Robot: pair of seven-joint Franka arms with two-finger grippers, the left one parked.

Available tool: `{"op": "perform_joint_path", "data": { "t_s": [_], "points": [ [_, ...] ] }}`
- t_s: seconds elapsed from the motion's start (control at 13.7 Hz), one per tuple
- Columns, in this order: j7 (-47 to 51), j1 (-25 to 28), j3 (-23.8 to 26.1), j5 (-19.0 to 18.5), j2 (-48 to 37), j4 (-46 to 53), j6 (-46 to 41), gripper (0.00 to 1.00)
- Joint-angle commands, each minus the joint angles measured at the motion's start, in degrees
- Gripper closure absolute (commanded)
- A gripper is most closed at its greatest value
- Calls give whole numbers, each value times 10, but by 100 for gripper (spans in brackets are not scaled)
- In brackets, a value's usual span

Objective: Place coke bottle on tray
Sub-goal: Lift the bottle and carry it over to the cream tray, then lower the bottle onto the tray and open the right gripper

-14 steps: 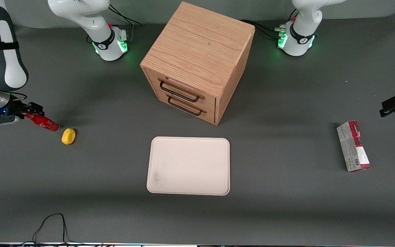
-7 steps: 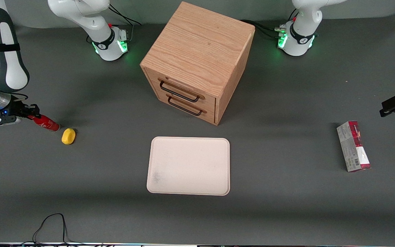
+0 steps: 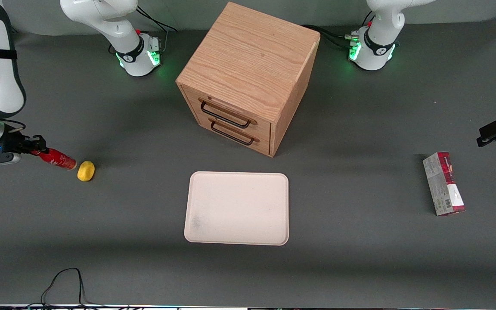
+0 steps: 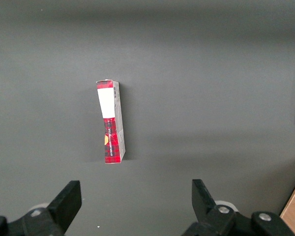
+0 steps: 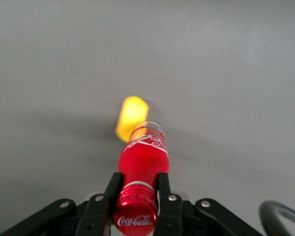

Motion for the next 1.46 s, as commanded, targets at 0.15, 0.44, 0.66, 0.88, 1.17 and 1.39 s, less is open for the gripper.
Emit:
{"op": "perform_joint_path", "data": {
  "t_s": [0.15, 0.44, 0.66, 0.88, 1.17, 1.39],
  "points": [
    [108, 4, 97, 2, 50, 250, -200, 100],
    [177, 4, 174, 4, 148, 468, -312, 99],
    [239, 5, 251, 3, 224, 584, -334, 94],
    [307, 6, 329, 2, 284, 603, -266, 90],
    [418, 37, 418, -110, 385, 599, -137, 86],
    [457, 38, 447, -163, 452, 595, -48, 85]
  ]
}}
